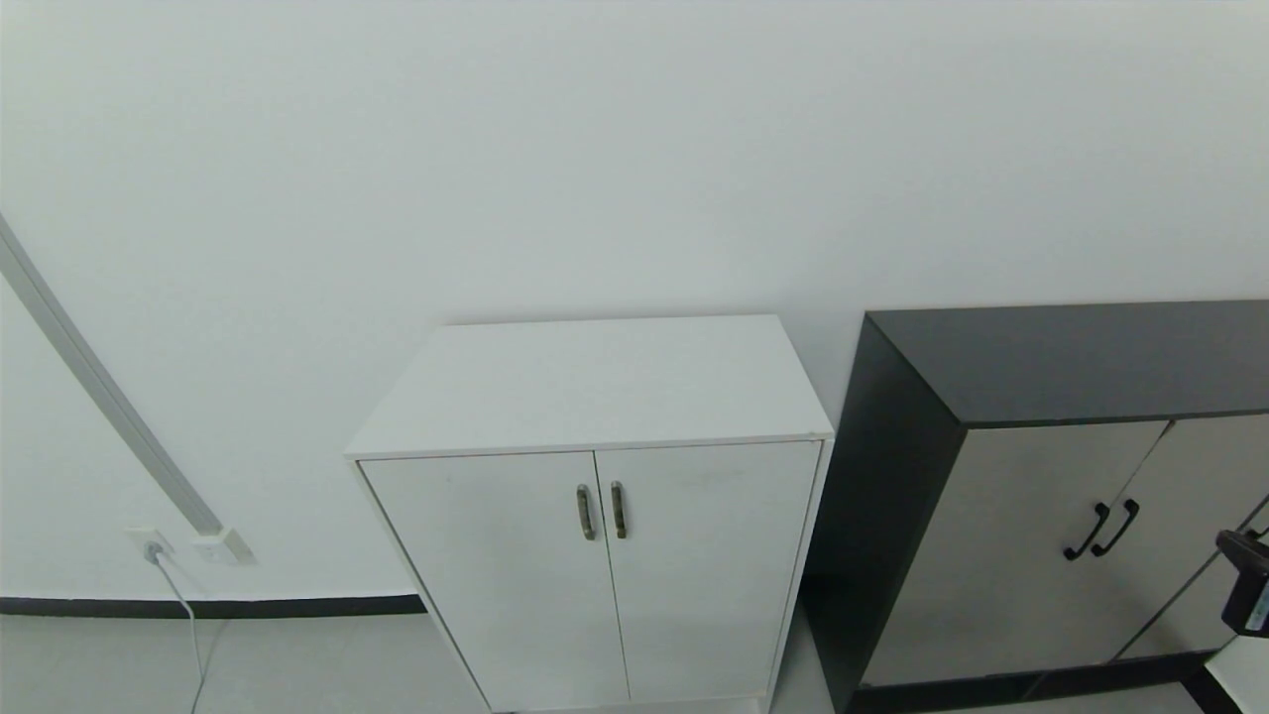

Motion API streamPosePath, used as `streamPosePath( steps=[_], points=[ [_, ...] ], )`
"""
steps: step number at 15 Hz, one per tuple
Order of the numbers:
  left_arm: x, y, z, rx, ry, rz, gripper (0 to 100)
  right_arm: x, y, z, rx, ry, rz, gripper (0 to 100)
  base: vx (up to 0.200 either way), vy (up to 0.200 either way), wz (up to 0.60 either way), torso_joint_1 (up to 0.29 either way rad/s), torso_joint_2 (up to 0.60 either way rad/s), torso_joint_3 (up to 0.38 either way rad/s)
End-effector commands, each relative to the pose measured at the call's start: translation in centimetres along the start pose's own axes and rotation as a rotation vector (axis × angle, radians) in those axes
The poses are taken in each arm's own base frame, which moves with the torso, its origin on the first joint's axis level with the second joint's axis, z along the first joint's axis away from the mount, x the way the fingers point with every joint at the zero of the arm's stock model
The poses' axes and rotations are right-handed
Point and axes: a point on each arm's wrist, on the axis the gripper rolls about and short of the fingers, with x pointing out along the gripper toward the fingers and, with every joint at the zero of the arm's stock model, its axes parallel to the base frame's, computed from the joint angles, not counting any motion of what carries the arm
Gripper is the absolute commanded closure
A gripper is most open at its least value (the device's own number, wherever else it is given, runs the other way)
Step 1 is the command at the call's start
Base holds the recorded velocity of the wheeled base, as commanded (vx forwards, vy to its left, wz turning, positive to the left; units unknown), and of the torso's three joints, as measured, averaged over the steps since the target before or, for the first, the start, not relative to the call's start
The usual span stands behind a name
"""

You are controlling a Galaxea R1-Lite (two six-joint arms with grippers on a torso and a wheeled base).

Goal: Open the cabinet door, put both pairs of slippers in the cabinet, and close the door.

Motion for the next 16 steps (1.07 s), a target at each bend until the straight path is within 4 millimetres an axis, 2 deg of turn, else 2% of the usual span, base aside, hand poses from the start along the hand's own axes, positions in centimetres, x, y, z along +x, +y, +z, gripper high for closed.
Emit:
streamPosePath(
  steps=[1,2,8,13,16],
  points=[
    [0.0,0.0,0.0,-0.001,0.001,0.0,100,-3.4,-0.2,0.8,-0.002,-0.056,0.014,100,0.0,0.0,0.0,0.0,0.0,0.0],
    [0.0,0.0,0.0,-0.001,0.001,0.0,100,-4.7,0.0,0.6,-0.001,-0.044,0.04,100,0.0,0.0,0.0,0.0,0.0,0.0],
    [0.0,0.0,0.0,-0.001,0.001,0.0,100,-9.6,0.4,-2.0,0.005,0.054,0.094,100,0.0,0.0,0.0,0.0,0.0,0.0],
    [0.0,0.0,0.0,-0.001,0.001,0.0,100,-12.3,0.7,-4.5,0.007,0.13,0.16,100,0.0,0.0,0.0,0.0,0.0,0.0],
    [0.0,0.0,0.0,-0.001,0.001,0.0,100,-12.9,0.8,-5.3,-0.005,0.168,0.184,100,0.0,0.0,0.0,0.0,0.0,0.0]
  ],
)
